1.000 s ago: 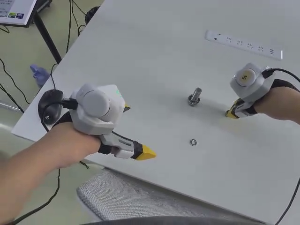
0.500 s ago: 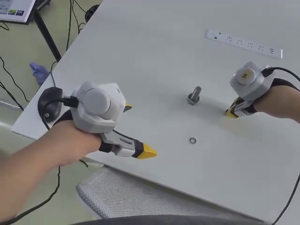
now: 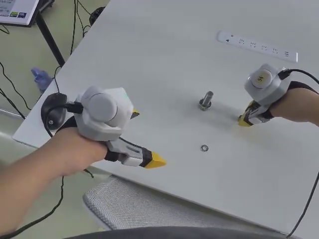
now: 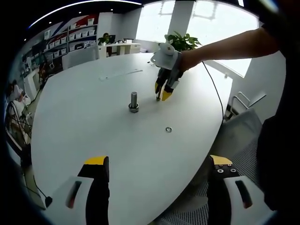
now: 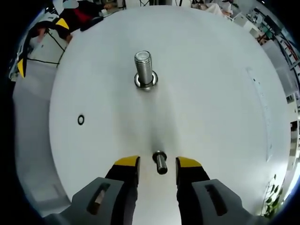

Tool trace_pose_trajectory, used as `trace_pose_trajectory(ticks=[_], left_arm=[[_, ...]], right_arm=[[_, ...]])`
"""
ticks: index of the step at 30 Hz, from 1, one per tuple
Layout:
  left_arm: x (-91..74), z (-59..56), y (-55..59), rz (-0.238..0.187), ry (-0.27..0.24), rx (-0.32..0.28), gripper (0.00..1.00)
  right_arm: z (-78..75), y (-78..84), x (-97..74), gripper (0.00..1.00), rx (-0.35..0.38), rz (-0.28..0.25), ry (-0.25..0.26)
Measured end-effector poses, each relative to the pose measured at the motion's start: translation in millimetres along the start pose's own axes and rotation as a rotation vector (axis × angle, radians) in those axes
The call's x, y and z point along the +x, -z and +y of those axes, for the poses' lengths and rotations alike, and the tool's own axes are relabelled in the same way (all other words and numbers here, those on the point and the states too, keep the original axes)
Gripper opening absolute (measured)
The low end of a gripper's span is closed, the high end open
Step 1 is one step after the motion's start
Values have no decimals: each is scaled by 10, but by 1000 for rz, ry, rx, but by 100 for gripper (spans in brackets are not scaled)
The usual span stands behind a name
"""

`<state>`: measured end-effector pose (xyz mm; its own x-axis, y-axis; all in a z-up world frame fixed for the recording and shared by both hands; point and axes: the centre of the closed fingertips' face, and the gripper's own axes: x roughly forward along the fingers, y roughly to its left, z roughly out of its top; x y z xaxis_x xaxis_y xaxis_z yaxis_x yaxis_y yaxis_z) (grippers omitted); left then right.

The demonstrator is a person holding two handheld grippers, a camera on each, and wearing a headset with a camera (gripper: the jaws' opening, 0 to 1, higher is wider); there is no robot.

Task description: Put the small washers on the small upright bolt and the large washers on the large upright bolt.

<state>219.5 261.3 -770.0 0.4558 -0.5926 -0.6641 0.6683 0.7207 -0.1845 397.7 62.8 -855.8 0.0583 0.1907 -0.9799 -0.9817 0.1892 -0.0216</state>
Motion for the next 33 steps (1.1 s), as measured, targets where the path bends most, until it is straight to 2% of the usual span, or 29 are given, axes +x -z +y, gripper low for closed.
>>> trace_pose_trajectory(ticks=[8,18,27,31,33], left_arm=[[-36,-21,-83,-6,-1,24,86],[-97,-39,-108,-18,-13,29,86],[-166,-145,-79,-17,-12,33,85],[-202,-149,-110,-37,-17,26,85],[-233,-121,-117,-42,-37,25,86]], right_arm=[[-5,-1,-142,33,27,-20,-2],[45,-70,-392,33,22,-50,18],[187,-102,-530,33,24,-62,21],[228,-100,-567,33,20,-63,21],[250,-104,-592,33,22,-65,24]])
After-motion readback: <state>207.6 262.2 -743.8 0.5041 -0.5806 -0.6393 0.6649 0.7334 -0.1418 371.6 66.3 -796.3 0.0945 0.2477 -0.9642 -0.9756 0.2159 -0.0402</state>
